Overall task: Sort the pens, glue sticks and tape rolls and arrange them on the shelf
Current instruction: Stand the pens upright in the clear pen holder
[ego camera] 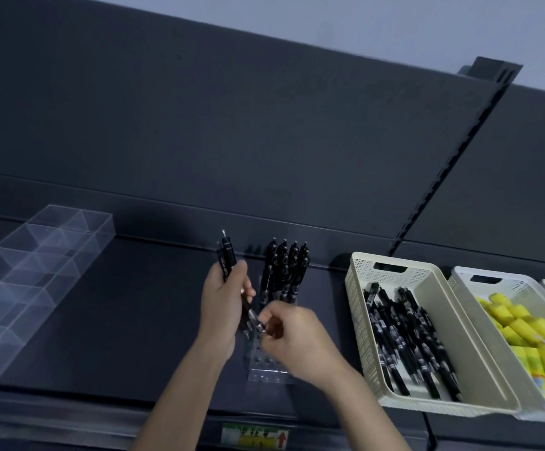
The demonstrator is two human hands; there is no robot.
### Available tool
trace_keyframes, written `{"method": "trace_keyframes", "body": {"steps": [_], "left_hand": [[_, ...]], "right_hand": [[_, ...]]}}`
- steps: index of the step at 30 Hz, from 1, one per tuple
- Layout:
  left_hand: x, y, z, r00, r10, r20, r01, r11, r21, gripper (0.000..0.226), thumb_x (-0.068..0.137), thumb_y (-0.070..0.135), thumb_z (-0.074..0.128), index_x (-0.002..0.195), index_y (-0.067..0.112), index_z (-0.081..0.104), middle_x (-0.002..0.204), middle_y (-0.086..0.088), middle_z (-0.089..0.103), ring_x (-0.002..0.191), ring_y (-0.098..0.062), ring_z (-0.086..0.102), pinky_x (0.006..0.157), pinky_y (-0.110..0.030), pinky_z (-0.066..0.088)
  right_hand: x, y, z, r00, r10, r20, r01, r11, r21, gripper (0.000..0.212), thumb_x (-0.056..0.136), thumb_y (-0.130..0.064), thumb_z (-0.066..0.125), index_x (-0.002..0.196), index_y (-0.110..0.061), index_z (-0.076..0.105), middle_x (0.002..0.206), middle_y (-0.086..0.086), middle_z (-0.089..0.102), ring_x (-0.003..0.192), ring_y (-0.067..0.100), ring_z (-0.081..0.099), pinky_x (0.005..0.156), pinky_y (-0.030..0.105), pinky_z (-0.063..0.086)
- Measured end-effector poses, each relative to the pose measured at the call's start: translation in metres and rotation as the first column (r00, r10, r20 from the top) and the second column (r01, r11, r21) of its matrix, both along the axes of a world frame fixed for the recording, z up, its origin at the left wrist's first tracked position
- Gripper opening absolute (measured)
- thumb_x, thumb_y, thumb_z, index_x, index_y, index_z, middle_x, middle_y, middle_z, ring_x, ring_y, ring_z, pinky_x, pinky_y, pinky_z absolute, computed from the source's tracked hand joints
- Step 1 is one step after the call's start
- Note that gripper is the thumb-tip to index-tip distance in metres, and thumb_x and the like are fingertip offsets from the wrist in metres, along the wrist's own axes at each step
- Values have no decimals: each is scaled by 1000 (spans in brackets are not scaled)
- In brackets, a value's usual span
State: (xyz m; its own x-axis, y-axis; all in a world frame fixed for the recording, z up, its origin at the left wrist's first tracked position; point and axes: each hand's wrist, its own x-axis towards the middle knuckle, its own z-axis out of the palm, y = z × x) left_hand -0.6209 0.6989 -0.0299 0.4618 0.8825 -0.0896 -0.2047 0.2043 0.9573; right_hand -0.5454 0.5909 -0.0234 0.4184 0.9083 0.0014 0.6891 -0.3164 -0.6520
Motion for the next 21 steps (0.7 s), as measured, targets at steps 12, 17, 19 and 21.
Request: {"method": "trace_keyframes", "body": {"steps": [12, 17, 19, 21], "left_hand": [[-7, 11, -4, 994, 51, -92, -50, 999, 13, 18, 99, 26, 48, 88, 12, 48, 72, 0, 50, 60, -9, 50, 65, -28, 46], [-7, 13, -7, 998, 39, -44, -42, 996, -75, 14, 99, 23, 49, 92, 12, 53, 73, 1, 54, 68, -13, 53, 73, -31, 45], [-8, 13, -9, 1000, 20, -22, -22, 996, -82, 14, 101, 19, 47, 96, 11, 57, 74, 1, 57, 71, -13, 57, 78, -32, 48], [-9, 13, -11, 1000, -4, -15, 3, 997, -74, 16, 101, 17, 45, 99, 11, 60, 79, -1, 61, 76, -13, 62, 81, -31, 51]], "right_hand": [[46, 3, -12, 881, -472, -38, 464, 845, 265, 33, 83, -8, 67, 67, -29, 46, 68, -18, 57, 64, -4, 55, 55, 1, 38], [47, 12, -23, 878, -478, 6, 460, 849, 261, 9, 89, -14, 62, 94, -9, 67, 82, -4, 68, 73, 9, 62, 63, 7, 41], [46, 13, -27, 886, -460, 59, 435, 869, 236, 11, 89, -16, 63, 95, -8, 68, 83, 2, 71, 74, 14, 65, 64, 14, 44], [44, 15, -30, 891, -438, 119, 414, 892, 183, 11, 89, -17, 63, 93, -9, 68, 82, 4, 71, 74, 18, 66, 63, 19, 45]]}}
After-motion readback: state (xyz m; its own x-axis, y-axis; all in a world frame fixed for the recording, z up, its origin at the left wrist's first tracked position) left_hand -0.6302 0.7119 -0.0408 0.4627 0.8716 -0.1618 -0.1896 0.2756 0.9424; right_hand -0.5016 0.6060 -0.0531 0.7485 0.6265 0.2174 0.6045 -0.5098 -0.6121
